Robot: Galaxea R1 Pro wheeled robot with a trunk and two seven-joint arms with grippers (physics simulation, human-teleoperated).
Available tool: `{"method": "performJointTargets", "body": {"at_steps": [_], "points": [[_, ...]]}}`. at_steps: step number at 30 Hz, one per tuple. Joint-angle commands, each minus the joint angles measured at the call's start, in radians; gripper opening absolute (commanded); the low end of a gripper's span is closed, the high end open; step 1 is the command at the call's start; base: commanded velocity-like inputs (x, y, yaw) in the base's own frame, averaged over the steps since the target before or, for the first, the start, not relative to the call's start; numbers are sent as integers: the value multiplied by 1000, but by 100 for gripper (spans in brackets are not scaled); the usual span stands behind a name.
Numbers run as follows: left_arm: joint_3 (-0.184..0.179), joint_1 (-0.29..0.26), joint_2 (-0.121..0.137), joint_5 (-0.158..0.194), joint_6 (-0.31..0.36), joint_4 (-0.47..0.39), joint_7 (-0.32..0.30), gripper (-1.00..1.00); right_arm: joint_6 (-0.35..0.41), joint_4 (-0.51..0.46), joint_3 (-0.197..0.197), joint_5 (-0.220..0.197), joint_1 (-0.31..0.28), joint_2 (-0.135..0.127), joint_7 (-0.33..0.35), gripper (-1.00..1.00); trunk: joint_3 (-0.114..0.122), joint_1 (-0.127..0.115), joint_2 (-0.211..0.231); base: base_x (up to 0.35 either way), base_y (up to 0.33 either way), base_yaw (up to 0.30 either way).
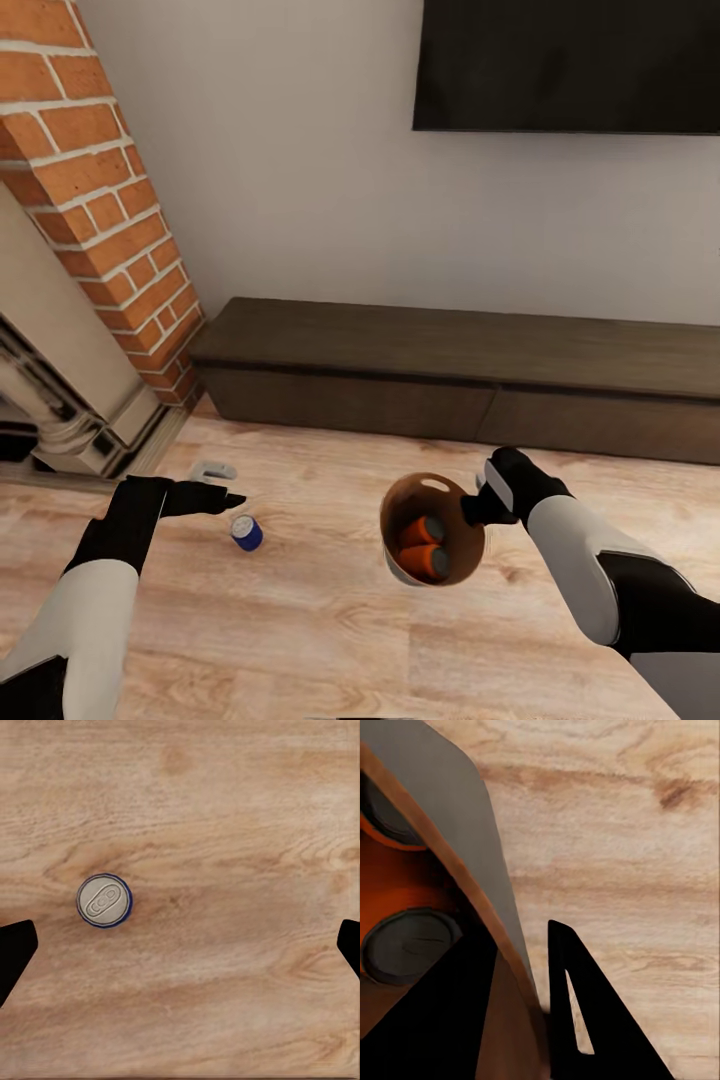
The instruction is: Put the three can of soda from the living room inside the tash can in the kitchen.
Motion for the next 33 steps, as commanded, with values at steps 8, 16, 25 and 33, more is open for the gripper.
{"method": "performJointTargets", "body": {"at_steps": [8,16,25,33], "points": [[0,0,0,-1,1,4,0,100,0,0,-18,-23,0,0,-1,-100,0,0,0,1,299,-183],[0,0,0,-2,1,-2,-1,100,-1,1,-19,-23,0,-1,1,-100,0,0,0,0,150,-42],[0,0,0,-2,-3,-4,-1,100,-50,1,-21,-24,11,-9,48,-100,0,0,0,0,12,-3],[0,0,0,-2,-4,-5,-1,100,-77,0,-20,-21,40,-11,122,-100,0,0,0,0,1,0]]}}
